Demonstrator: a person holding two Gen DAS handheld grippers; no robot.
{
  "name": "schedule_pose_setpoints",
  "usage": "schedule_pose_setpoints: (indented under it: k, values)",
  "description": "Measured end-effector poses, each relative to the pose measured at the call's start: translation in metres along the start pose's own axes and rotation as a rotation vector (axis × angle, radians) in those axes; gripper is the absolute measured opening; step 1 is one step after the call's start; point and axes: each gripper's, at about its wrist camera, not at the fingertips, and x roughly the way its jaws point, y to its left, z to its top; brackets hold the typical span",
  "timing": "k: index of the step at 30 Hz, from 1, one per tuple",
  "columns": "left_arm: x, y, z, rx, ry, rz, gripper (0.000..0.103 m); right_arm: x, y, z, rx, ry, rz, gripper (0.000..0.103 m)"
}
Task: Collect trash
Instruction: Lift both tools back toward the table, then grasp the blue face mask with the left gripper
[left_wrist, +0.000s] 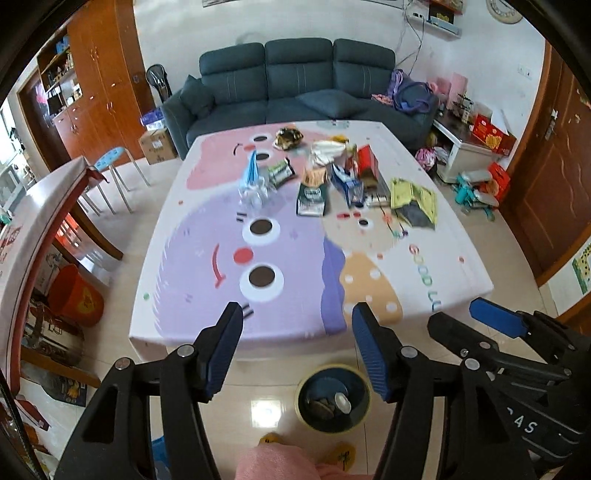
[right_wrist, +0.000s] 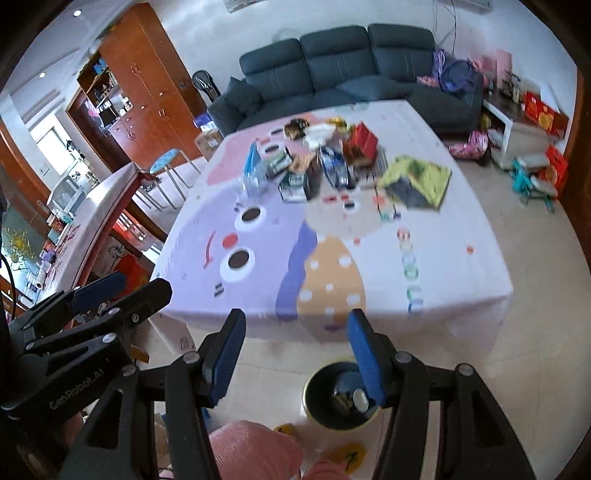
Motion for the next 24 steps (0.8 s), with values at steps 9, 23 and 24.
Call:
schedule_pose_setpoints:
  k: [9, 23, 24]
  values:
    - [0.026, 0.01, 0.044, 0.007, -0.007, -0.011, 0.06, 0.016, -0.003, 0.04, 0.018, -0.027, -0.024, 0.058]
    - [0.137, 0.106, 0.156, -0.026, 0.083, -0.052, 0.06, 0.104, 0.034, 0.133, 0.048, 0.009, -0.033, 0.058]
    - [0.149, 0.115, 0.167, -0.032, 0.09, -0.057, 0.06, 0.115, 0.037, 0.141, 0.051, 0.015, -0.034, 0.058]
